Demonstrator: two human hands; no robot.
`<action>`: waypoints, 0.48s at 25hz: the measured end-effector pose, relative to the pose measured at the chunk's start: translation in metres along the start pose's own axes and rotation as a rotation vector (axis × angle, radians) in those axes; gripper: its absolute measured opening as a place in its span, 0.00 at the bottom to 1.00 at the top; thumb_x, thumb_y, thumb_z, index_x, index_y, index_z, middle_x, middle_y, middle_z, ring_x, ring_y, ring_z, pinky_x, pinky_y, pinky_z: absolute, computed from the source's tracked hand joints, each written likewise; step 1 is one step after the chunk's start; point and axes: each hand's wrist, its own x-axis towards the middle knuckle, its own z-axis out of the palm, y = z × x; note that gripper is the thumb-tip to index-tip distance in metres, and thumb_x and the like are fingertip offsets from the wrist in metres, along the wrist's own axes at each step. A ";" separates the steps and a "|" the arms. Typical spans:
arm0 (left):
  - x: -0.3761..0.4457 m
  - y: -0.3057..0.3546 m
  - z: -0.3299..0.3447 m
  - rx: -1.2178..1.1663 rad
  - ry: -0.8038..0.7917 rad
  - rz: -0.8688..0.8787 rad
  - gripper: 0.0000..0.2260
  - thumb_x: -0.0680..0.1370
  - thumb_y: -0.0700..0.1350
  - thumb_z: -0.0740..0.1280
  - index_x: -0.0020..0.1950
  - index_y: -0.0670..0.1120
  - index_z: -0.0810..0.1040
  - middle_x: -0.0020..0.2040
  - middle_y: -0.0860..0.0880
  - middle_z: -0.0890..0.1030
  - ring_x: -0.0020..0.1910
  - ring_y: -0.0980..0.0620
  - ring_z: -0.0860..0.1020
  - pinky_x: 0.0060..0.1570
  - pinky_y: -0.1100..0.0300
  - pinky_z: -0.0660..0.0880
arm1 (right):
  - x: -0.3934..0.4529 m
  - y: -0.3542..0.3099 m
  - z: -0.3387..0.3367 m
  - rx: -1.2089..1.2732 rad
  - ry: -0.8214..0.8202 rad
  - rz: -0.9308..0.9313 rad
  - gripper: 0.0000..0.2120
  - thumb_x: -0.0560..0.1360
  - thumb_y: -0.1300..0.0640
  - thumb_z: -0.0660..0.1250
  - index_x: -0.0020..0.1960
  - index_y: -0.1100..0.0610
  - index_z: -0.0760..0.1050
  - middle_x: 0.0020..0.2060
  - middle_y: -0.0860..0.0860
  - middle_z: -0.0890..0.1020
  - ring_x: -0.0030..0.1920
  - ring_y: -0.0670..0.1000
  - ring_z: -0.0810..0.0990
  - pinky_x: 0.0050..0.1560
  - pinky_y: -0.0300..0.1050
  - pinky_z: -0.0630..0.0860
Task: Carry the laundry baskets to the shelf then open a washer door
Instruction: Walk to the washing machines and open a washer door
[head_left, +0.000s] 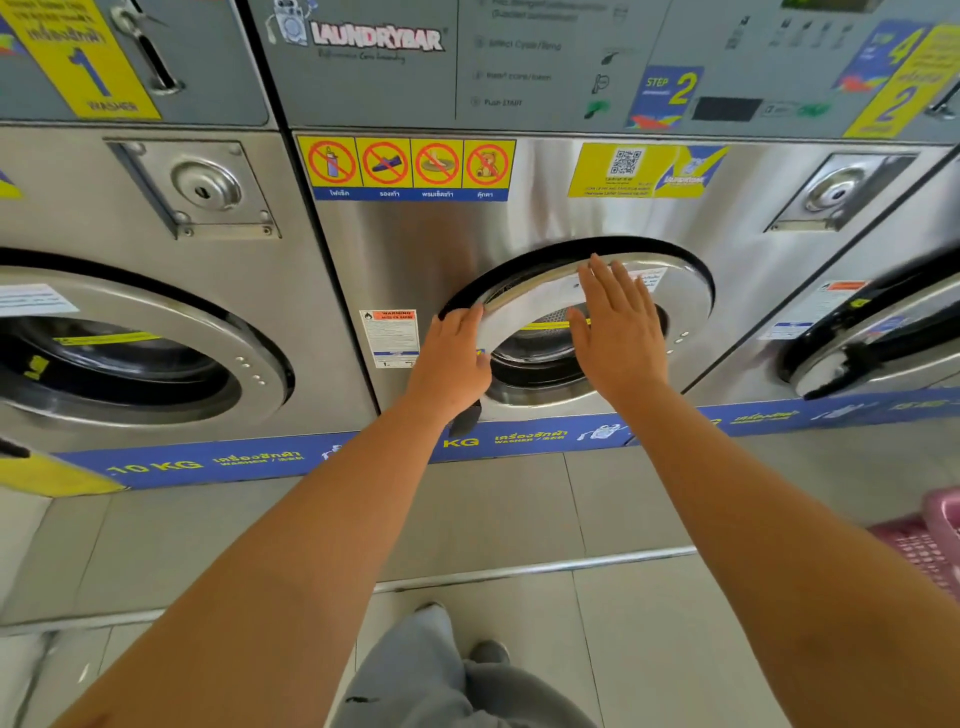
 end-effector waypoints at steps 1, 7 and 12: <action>-0.010 0.001 0.001 -0.030 0.019 0.009 0.26 0.78 0.42 0.62 0.75 0.43 0.62 0.70 0.44 0.67 0.71 0.42 0.65 0.71 0.47 0.63 | -0.007 -0.001 -0.002 0.015 0.010 0.011 0.25 0.82 0.52 0.55 0.76 0.59 0.60 0.76 0.55 0.61 0.77 0.57 0.57 0.76 0.53 0.51; -0.079 0.017 0.006 -0.054 0.050 0.223 0.21 0.78 0.45 0.63 0.71 0.43 0.69 0.63 0.44 0.74 0.62 0.46 0.72 0.60 0.56 0.70 | -0.056 0.006 -0.009 0.091 0.121 0.095 0.23 0.81 0.49 0.52 0.74 0.57 0.64 0.74 0.53 0.66 0.75 0.56 0.61 0.76 0.54 0.55; -0.117 0.033 0.023 -0.006 -0.057 0.488 0.21 0.79 0.50 0.60 0.70 0.45 0.70 0.62 0.47 0.76 0.62 0.47 0.74 0.66 0.51 0.71 | -0.096 0.015 -0.019 0.113 0.121 0.210 0.28 0.80 0.42 0.54 0.75 0.55 0.61 0.76 0.52 0.62 0.75 0.53 0.60 0.76 0.52 0.55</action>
